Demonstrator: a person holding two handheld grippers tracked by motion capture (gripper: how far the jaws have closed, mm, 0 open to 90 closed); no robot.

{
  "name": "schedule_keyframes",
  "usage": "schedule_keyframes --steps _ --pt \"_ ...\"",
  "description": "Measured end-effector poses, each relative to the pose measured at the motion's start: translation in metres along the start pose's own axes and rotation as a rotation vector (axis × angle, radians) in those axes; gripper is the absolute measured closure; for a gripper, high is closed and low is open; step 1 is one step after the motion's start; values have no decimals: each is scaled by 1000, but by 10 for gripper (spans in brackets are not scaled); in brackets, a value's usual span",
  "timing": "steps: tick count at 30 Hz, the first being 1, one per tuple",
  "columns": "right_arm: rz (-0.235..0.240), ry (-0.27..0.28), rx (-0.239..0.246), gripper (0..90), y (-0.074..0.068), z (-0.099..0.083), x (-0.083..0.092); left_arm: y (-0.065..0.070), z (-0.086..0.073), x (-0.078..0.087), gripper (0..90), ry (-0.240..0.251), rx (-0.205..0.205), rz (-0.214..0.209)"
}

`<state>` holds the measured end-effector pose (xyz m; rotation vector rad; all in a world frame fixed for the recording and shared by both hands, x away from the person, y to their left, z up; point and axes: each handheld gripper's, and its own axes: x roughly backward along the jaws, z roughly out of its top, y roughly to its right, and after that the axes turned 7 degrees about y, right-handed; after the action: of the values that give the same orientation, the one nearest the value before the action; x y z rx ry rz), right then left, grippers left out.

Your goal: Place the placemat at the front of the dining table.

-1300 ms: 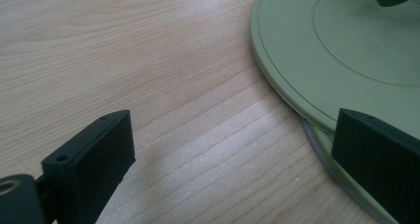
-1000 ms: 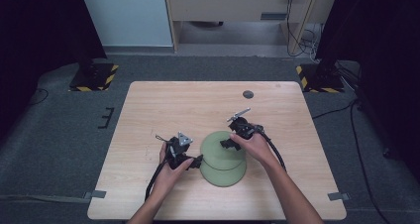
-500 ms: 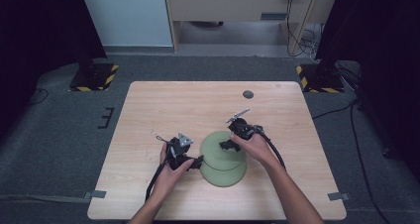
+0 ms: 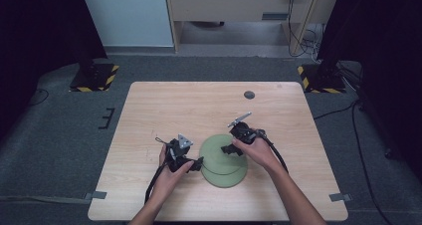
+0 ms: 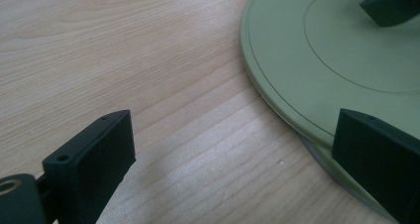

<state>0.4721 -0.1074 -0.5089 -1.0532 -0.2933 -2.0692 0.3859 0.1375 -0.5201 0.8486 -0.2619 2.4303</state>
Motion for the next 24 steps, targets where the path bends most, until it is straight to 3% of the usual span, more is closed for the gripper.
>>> schedule_keyframes --steps 7,14,24 --pt "-2 12 2 116 3 10 -4 6 -5 -1 22 -16 -15 -9" --pt "23 6 -48 98 15 7 -12 7 -6 -2 16 -6 -4 -7" --pt "53 10 -51 145 15 7 -11 9 -5 -5 1 -1 -6 2"
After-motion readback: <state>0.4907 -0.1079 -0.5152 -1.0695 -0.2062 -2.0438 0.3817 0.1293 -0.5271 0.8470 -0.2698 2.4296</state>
